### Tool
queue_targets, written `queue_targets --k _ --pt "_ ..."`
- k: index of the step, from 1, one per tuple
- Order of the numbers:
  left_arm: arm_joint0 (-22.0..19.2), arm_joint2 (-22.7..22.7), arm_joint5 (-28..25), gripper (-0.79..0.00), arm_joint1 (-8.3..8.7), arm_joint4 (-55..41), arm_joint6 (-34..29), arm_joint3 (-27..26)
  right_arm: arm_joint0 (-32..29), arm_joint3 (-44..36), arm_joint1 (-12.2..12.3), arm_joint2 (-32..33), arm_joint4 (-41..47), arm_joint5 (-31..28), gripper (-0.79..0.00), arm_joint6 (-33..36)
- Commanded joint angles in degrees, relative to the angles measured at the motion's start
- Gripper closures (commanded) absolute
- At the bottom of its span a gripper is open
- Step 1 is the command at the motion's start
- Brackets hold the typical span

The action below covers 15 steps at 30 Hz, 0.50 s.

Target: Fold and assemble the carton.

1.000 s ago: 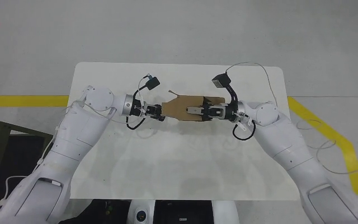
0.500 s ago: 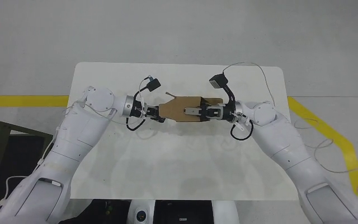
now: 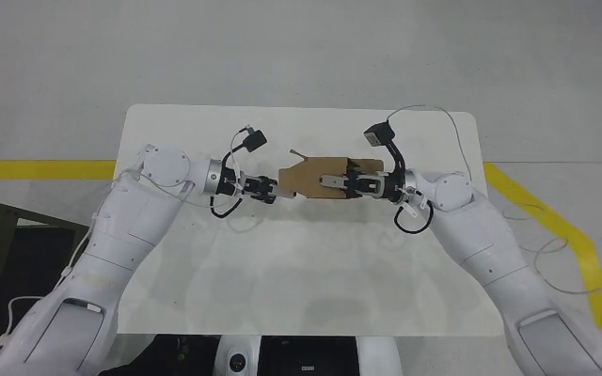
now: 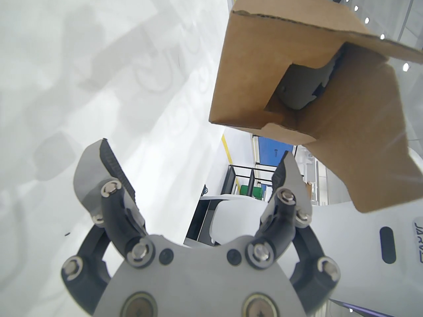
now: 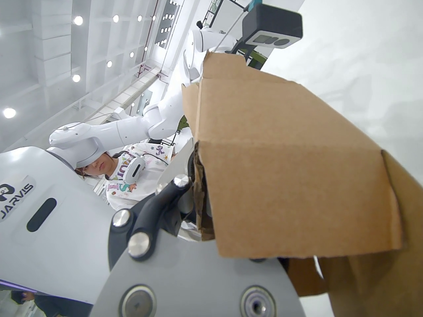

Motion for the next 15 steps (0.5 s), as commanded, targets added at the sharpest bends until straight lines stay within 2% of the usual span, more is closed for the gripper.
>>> queue_targets --k 1,8,15 --pt "-0.01 -0.55 -0.11 -0.785 0.15 0.22 0.61 0.32 -0.60 -0.42 0.35 0.39 -0.26 0.80 0.000 0.80" --pt "0.23 -3.64 -0.25 -0.785 0.96 0.69 3.39 0.59 -2.94 -3.13 1.43 0.46 -0.92 3.80 0.000 3.80" --pt "0.73 -5.30 0.49 -0.785 1.47 1.19 5.07 0.20 -3.60 -4.85 1.31 -1.26 -0.67 4.65 0.000 4.65"
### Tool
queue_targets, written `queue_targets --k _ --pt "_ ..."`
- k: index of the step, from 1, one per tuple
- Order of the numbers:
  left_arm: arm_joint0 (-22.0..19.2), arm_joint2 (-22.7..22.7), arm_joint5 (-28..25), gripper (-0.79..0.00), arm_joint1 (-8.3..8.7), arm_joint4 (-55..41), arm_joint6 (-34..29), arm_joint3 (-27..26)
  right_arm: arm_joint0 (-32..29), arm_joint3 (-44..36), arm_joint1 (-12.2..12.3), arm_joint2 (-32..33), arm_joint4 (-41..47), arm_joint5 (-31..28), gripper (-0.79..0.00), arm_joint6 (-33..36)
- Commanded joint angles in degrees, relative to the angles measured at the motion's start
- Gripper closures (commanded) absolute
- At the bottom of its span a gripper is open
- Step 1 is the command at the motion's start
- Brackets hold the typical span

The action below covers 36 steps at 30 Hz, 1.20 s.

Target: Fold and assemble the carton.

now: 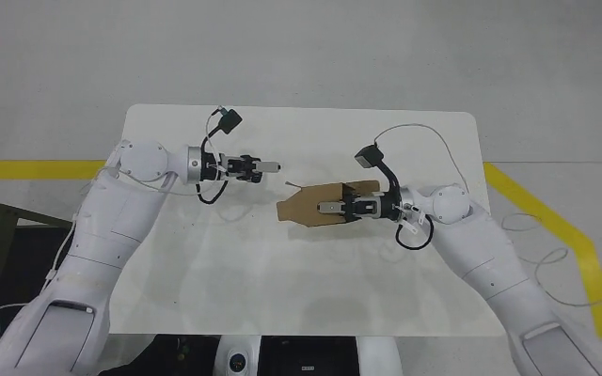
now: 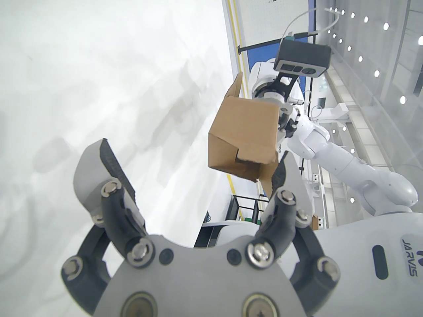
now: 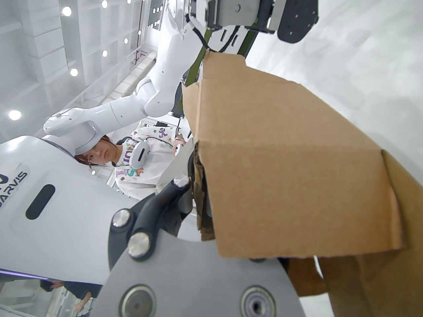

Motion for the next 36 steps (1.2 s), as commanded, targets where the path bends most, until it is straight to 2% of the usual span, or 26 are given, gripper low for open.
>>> queue_targets --k 1,14,36 --pt "0.14 0.17 0.17 -0.785 0.01 0.18 -0.13 -0.08 0.14 -0.20 -0.14 -0.43 0.28 -0.08 0.000 -0.07" --pt "0.50 3.12 0.45 -0.785 -0.48 -0.72 -4.17 -2.21 1.96 1.23 -0.85 -1.27 1.28 -1.90 0.000 -1.90" --pt "-0.36 5.06 0.51 -0.785 -1.05 -0.93 -4.08 -2.27 2.39 1.24 -1.38 -1.90 1.80 -2.31 0.000 -2.31"
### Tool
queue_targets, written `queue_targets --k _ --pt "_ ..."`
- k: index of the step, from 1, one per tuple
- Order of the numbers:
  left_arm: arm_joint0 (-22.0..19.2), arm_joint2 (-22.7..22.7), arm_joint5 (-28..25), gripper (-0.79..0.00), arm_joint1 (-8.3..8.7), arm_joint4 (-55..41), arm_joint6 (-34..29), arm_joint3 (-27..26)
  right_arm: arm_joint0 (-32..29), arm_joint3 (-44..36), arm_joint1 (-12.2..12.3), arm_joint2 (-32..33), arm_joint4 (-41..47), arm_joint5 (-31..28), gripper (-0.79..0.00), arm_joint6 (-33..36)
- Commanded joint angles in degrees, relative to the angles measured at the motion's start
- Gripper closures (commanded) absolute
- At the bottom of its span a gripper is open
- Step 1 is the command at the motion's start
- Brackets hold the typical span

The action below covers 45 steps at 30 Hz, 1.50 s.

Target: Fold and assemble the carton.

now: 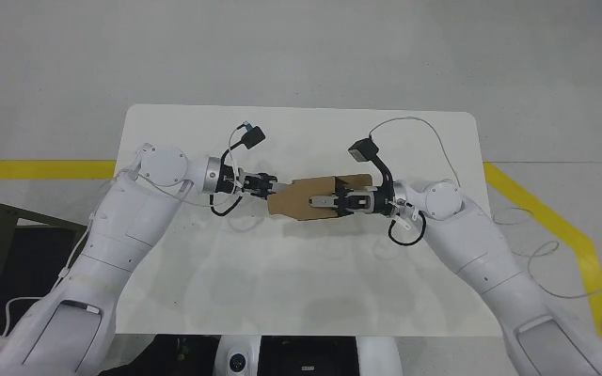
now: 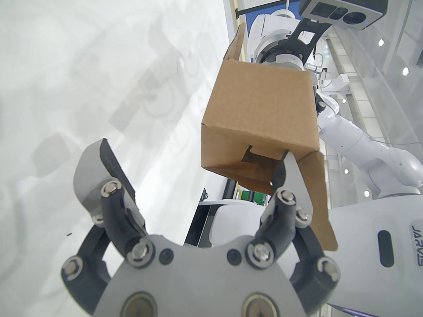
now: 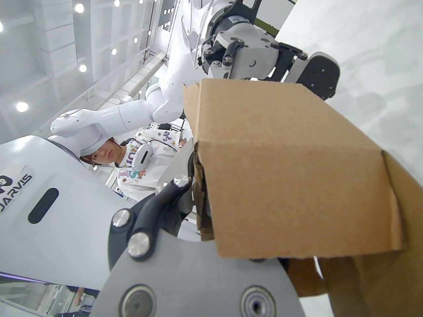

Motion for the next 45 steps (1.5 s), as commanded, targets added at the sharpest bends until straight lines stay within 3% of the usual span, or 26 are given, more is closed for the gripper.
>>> queue_targets --k 1,11,28,45 --pt "-0.03 0.02 0.01 -0.785 0.00 0.04 -0.01 0.02 0.09 0.22 0.04 0.16 -0.04 -0.06 0.000 -0.06" --pt "0.22 -1.81 0.17 -0.785 0.43 -1.00 0.87 0.22 0.21 2.74 0.64 2.05 -1.08 -0.54 0.000 -0.54" --pt "2.81 -4.81 0.93 -0.785 1.75 0.03 0.60 -6.62 0.50 6.49 -0.14 3.28 -4.77 -1.32 0.000 -4.32" --pt "0.21 -1.26 1.36 -0.785 0.38 -1.32 2.67 0.86 -0.35 2.57 -0.34 5.13 -3.57 -1.62 0.000 -1.83"
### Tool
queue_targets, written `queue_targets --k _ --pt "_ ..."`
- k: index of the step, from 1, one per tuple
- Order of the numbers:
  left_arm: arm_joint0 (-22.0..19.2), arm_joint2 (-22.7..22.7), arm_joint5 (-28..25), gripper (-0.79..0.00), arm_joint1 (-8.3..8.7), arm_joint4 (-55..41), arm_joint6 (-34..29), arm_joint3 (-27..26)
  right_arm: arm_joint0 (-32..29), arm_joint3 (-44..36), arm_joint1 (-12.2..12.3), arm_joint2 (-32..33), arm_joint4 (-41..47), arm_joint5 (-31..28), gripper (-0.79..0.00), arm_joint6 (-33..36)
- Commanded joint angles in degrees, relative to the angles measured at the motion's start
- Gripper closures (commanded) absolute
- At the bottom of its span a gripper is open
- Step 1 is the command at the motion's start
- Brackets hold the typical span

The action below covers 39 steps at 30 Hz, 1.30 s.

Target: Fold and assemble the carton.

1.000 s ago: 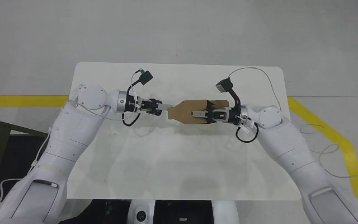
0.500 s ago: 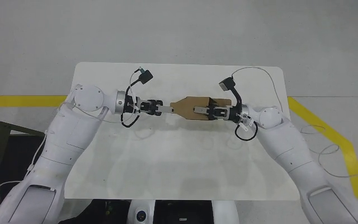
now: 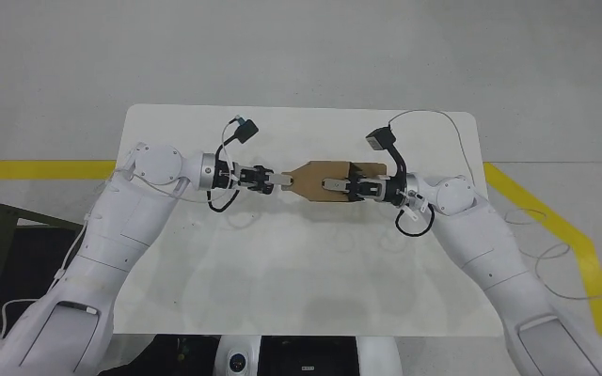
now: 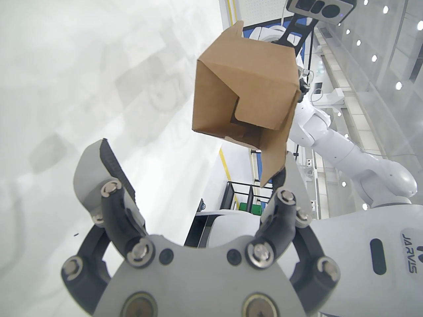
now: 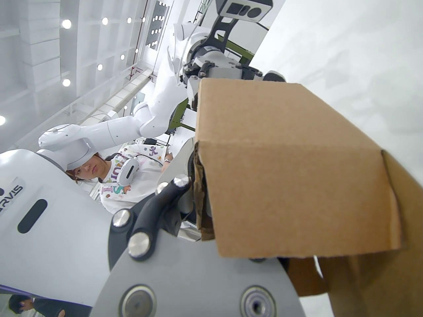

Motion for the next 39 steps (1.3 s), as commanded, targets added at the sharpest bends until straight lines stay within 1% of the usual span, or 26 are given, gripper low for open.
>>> queue_targets --k 1,10,26,39 --pt "-0.13 0.05 0.02 -0.785 -0.06 -0.23 0.03 0.52 -0.04 -0.34 -0.04 0.08 0.13 0.11 0.000 0.44" --pt "-0.14 0.55 -0.10 -0.785 -0.28 -0.77 -0.14 1.31 -0.24 -2.04 -0.47 -0.21 1.07 0.72 0.000 1.10" --pt "0.16 1.30 -0.30 -0.785 -0.57 -1.74 -1.21 0.45 -0.04 -3.57 -1.30 -1.03 3.13 0.88 0.000 1.27" --pt "-0.52 2.21 -0.55 -0.785 -1.11 -2.70 -1.22 0.54 -0.16 -4.28 -1.70 -1.35 3.96 1.22 0.000 1.61"
